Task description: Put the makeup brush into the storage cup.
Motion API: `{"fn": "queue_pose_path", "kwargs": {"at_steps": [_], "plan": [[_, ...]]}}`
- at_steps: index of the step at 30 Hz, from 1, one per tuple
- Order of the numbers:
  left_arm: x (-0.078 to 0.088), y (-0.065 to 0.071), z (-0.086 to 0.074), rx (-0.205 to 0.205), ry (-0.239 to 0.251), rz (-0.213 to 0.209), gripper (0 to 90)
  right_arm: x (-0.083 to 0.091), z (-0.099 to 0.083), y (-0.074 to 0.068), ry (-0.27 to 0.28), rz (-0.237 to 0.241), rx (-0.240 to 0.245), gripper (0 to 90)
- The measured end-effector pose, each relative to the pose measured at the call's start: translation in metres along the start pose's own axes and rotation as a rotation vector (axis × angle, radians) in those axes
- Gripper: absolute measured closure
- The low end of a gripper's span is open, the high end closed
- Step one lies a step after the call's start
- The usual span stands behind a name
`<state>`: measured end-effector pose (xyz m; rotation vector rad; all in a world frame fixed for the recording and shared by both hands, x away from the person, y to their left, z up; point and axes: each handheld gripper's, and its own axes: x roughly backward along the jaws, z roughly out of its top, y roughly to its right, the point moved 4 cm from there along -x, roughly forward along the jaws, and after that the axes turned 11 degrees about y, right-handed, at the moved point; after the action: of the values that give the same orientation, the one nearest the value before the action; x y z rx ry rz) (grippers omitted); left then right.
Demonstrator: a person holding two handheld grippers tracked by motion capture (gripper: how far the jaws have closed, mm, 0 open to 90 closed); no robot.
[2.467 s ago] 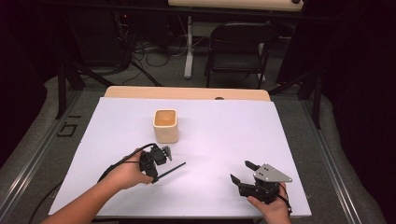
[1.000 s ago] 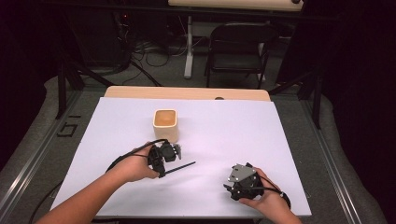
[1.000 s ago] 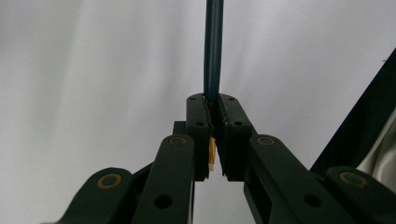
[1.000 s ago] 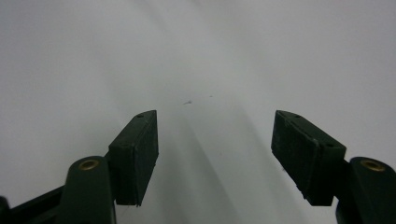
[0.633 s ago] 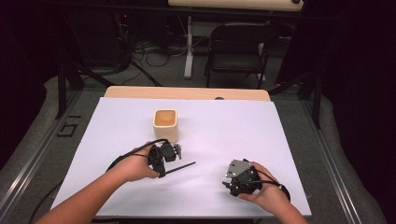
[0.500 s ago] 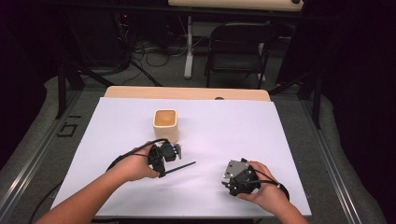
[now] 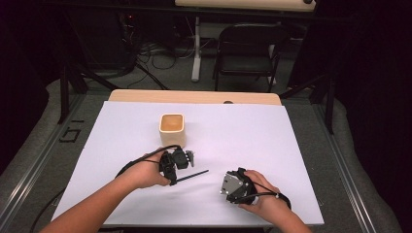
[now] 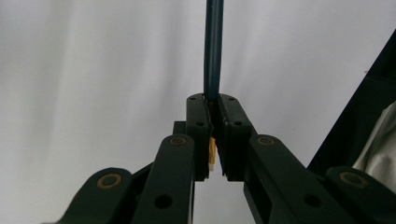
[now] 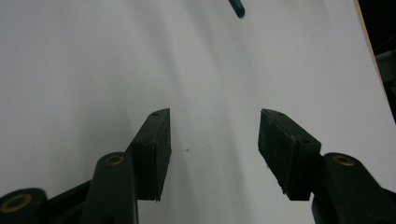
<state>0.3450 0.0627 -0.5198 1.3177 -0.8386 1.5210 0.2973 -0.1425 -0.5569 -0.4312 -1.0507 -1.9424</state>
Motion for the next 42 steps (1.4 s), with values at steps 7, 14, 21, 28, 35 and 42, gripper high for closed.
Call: {"fn": "queue_pose_path", "kwargs": {"at_steps": [7,14,21,28,35,42], "plan": [[-0.002,0.004,0.008,-0.013,0.006,-0.005,84.3,-0.010,0.010,-0.010,0.014,-0.011,0.128,49.7],[-0.004,0.008,0.014,-0.021,0.003,-0.017,84.3,-0.012,0.020,-0.014,0.033,-0.041,0.200,54.4],[-0.005,0.009,0.017,-0.026,-0.002,-0.026,84.3,-0.014,0.026,-0.016,0.041,-0.059,0.294,59.1],[-0.005,0.010,0.017,-0.027,-0.002,-0.024,84.3,-0.017,0.030,-0.019,0.037,-0.068,0.356,62.6],[-0.006,0.012,0.018,-0.032,-0.002,-0.027,84.3,-0.019,0.035,-0.021,0.030,-0.063,0.393,65.5],[-0.008,0.015,0.020,-0.039,-0.001,-0.030,84.3,-0.021,0.040,-0.023,0.033,-0.068,0.440,68.2]]}}
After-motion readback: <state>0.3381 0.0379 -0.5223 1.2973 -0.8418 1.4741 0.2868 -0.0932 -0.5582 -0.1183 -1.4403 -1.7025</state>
